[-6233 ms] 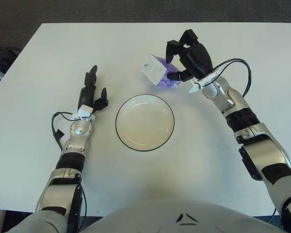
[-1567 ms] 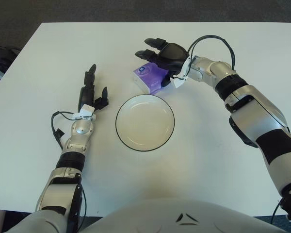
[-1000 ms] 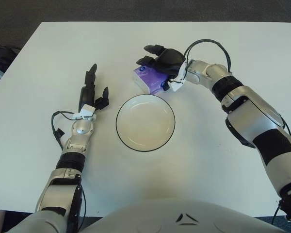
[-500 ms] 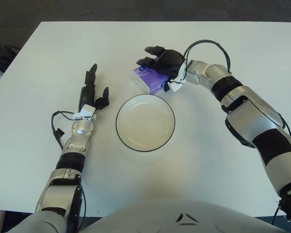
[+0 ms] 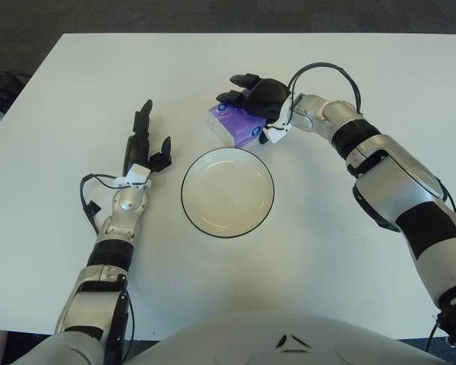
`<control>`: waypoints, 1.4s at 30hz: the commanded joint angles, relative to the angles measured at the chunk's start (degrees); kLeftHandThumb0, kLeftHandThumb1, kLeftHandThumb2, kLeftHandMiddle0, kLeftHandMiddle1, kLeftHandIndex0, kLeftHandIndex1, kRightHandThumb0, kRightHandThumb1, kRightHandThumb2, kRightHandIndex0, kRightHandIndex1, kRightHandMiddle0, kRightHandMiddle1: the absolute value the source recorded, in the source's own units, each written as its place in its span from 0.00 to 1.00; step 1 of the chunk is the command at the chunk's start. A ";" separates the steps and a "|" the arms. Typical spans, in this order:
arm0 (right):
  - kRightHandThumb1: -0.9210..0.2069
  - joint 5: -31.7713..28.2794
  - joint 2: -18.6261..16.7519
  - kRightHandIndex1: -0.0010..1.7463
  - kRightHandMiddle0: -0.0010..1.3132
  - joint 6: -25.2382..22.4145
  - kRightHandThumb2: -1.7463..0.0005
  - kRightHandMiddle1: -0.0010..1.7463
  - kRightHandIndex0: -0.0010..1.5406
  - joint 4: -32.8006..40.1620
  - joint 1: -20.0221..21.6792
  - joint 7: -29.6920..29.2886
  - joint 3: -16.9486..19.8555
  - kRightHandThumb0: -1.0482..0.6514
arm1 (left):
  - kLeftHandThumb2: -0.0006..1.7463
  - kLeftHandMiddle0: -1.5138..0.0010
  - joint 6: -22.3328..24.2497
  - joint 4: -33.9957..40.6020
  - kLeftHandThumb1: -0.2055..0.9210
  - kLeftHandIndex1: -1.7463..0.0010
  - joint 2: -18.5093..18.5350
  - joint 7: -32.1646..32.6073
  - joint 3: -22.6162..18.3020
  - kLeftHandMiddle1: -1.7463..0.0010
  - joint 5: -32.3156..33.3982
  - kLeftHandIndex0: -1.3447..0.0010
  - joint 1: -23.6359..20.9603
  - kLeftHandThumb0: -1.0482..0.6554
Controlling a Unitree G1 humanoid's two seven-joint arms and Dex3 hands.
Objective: Put the tissue paper into the plate.
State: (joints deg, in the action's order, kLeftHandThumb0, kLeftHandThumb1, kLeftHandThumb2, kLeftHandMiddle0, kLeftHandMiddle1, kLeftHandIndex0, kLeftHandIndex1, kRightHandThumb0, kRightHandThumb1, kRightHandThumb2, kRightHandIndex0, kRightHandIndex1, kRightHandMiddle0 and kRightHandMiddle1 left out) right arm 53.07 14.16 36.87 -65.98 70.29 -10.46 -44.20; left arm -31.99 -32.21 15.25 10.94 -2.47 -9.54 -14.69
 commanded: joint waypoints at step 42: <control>0.46 -4.95 -2.57 0.99 0.13 -4.50 0.59 0.99 0.28 -5.46 -3.12 -1.40 4.22 0.27 | 0.45 0.88 0.28 -7.66 1.00 0.80 -8.35 1.10 3.75 1.00 -0.62 1.00 12.63 0.23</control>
State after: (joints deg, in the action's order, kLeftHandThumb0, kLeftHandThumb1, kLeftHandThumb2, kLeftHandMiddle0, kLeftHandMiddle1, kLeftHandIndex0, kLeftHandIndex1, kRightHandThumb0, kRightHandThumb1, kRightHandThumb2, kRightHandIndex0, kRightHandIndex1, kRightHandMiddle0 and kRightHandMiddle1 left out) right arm 49.70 12.41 32.42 -70.11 69.97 -10.77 -41.13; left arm -31.95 -31.67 15.24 11.19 -2.41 -9.79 -14.48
